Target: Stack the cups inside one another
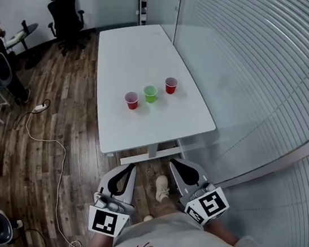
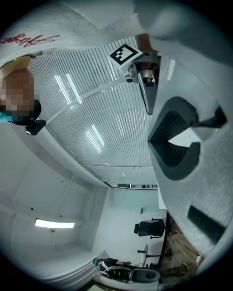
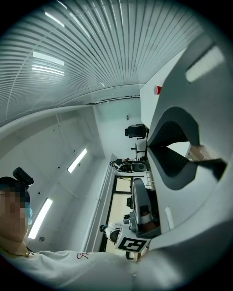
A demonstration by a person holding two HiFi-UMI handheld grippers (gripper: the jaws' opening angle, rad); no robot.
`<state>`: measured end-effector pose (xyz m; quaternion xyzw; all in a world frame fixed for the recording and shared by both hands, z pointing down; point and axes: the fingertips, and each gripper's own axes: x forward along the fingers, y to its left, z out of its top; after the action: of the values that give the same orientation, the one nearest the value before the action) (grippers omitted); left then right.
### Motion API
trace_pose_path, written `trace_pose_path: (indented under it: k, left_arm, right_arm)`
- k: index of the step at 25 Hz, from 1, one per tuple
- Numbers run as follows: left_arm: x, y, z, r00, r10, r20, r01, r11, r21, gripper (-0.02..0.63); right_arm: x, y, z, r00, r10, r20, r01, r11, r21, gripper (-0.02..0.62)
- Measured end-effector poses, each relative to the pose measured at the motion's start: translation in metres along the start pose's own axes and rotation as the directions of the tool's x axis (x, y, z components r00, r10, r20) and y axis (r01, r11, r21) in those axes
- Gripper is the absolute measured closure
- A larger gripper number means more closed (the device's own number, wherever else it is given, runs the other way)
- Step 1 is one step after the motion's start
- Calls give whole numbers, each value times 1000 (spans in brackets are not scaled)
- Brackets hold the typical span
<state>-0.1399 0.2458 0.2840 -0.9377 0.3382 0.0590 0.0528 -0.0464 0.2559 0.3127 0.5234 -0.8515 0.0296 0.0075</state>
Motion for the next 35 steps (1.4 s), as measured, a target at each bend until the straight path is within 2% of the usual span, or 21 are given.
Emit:
trace_pose_path:
  k: [7,26,35]
  left_arm:
    - [35,30,-1,1000,22,11,-22,1000,2,611]
    - [163,94,-19,999,46,-11,-46,999,-14,611]
    - [216,120,-21,996,90,-18,-90,996,4,611]
  right_arm:
    - [35,-28,13,1000,11,11,-11,999,-35,594]
    - [128,-140,22,999,34,-25,-35,999,-22,595]
    - [163,-195,34,998,61,-10,-61,998,-17,594]
